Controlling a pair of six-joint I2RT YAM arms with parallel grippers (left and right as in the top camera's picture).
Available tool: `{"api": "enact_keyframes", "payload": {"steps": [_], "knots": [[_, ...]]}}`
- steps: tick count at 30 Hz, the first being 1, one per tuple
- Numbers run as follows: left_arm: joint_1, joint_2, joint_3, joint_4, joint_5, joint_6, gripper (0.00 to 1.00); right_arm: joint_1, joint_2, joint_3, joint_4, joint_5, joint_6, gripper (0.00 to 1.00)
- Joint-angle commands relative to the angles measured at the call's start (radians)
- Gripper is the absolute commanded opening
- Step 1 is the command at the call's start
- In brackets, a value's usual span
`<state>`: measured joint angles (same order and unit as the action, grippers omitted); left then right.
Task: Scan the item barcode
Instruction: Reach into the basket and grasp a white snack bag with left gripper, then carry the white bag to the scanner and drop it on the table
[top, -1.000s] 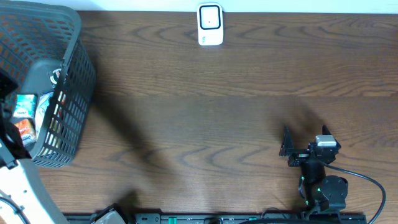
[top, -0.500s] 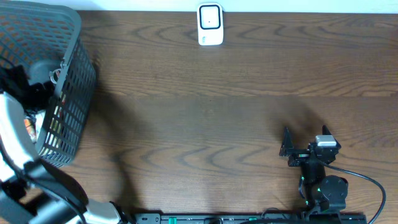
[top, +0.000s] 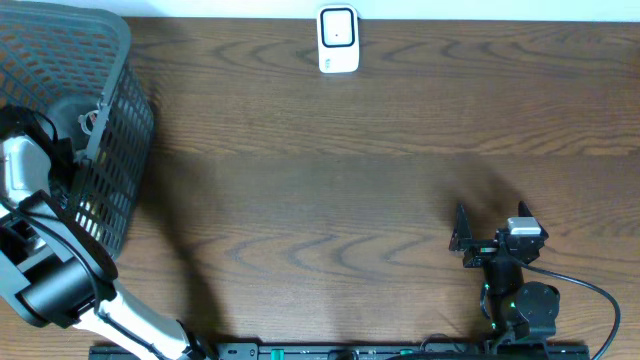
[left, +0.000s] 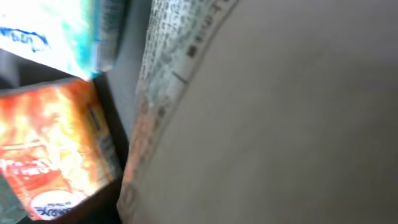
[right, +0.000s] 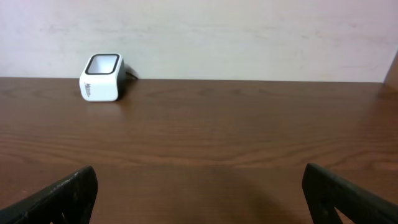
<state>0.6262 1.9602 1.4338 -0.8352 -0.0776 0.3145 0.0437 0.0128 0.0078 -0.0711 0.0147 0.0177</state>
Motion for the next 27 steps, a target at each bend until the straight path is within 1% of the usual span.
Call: {"api": "enact_keyframes", "payload": {"steps": [1, 4, 5, 7, 8, 11, 13, 14, 15, 16, 18, 19, 20, 21, 24, 25, 27], "knots": [[-0.002, 0.008, -0.008, 0.010, -0.024, 0.010, 0.52, 0.003, -0.004, -0.003, -0.003, 0.001, 0.011, 0.99], [-0.002, 0.008, -0.010, 0.014, -0.012, 0.010, 0.52, 0.003, -0.004, -0.003, -0.003, 0.001, 0.011, 0.99], [-0.002, 0.009, -0.012, 0.016, -0.012, 0.010, 0.48, 0.003, -0.004, -0.003, -0.003, 0.001, 0.011, 0.99], [-0.002, 0.011, -0.018, 0.018, -0.012, 0.010, 0.20, 0.003, -0.004, -0.003, -0.003, 0.001, 0.011, 0.99], [-0.002, 0.011, -0.018, 0.017, -0.013, 0.005, 0.08, 0.003, -0.004, -0.003, -0.003, 0.001, 0.011, 0.99], [-0.002, 0.001, -0.018, -0.004, -0.012, 0.001, 0.07, 0.003, -0.004, -0.003, -0.003, 0.001, 0.011, 0.99], [-0.002, -0.032, -0.011, -0.032, -0.009, -0.034, 0.07, 0.003, -0.004, -0.003, -0.003, 0.001, 0.011, 0.99], [-0.002, -0.052, -0.009, -0.032, -0.009, -0.071, 0.07, 0.003, -0.004, -0.003, -0.003, 0.001, 0.011, 0.99], [-0.002, -0.100, -0.002, -0.032, -0.009, -0.166, 0.07, 0.003, -0.004, -0.003, -0.003, 0.001, 0.011, 0.99], [-0.002, -0.137, 0.006, -0.030, -0.009, -0.222, 0.07, 0.003, -0.004, -0.003, -0.003, 0.001, 0.011, 0.99], [-0.002, -0.210, 0.015, -0.013, -0.009, -0.291, 0.07, 0.003, -0.004, -0.003, -0.003, 0.001, 0.011, 0.99], [-0.002, -0.279, 0.018, 0.013, -0.009, -0.338, 0.07, 0.003, -0.004, -0.003, -0.003, 0.001, 0.011, 0.99], [-0.002, -0.318, 0.018, 0.027, -0.008, -0.359, 0.07, 0.003, -0.004, -0.003, -0.003, 0.001, 0.011, 0.99], [-0.002, -0.366, 0.018, 0.044, 0.008, -0.381, 0.07, 0.003, -0.004, -0.003, -0.003, 0.001, 0.011, 0.99], [-0.002, -0.519, 0.018, 0.125, 0.155, -0.386, 0.07, 0.003, -0.004, -0.003, -0.003, 0.001, 0.011, 0.99], [-0.002, -0.570, 0.018, 0.159, 0.184, -0.409, 0.07, 0.003, -0.004, -0.003, -0.003, 0.001, 0.011, 0.99], [-0.002, -0.650, 0.018, 0.215, 0.198, -0.478, 0.07, 0.003, -0.004, -0.003, -0.003, 0.001, 0.011, 0.99]]}}
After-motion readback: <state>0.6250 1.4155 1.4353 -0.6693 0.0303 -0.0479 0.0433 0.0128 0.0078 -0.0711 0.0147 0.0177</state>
